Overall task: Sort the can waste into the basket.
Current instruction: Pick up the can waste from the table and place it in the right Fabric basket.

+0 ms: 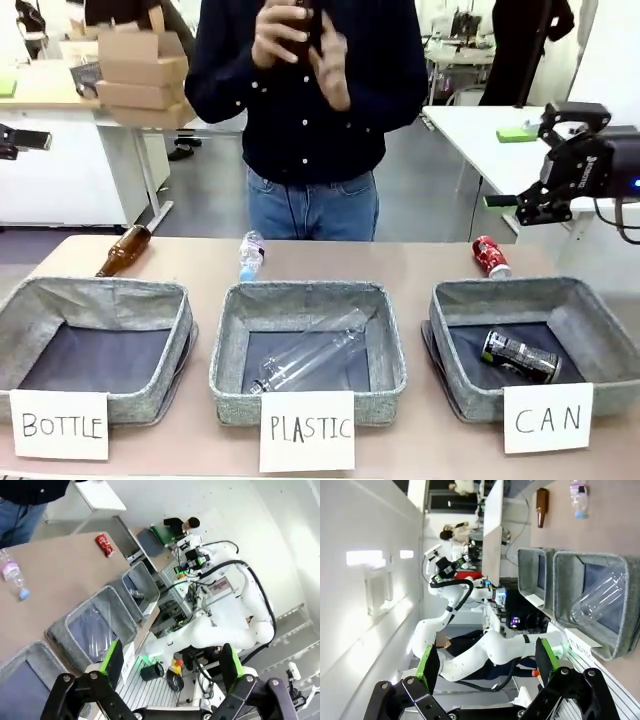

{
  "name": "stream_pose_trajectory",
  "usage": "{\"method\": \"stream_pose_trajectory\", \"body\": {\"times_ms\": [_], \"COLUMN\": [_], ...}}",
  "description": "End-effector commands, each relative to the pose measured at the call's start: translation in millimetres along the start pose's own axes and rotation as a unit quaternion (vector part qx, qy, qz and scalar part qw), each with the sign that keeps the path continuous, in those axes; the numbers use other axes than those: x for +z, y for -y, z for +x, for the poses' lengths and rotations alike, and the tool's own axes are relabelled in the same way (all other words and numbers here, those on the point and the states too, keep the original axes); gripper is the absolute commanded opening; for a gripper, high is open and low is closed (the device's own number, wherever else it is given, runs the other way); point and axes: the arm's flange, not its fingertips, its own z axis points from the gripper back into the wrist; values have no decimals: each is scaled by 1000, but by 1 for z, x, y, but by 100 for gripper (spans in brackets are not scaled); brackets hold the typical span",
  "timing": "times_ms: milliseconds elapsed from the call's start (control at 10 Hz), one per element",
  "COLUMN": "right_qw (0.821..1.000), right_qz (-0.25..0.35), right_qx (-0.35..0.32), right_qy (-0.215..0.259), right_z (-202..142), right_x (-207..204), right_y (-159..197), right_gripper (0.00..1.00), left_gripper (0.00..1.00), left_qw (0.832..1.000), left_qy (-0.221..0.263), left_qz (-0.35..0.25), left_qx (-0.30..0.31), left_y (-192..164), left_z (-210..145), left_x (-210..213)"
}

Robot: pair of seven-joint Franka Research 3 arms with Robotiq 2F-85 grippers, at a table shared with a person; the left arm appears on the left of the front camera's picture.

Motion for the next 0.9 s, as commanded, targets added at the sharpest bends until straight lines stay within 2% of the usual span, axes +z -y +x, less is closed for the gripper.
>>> {"method": "stream_pose_trajectory", "body": {"times_ms": [0,800], "right_qw": [1000,1000], "right_qz": [-4,-1], "right_qx": [6,2], "right_qy": [-6,-2], "right_z": [-5,-1], "right_x": [0,0], "right_y": [-1,-1], "right_gripper": [100,100], "left_gripper": [100,100], "left_qw": [999,999], "left_qy": [-28,-28], "left_qz": [0,0], "left_qx": [-24,-24], "left_y": [17,17], "left_z": [11,11], "left_x": [-17,-17]}}
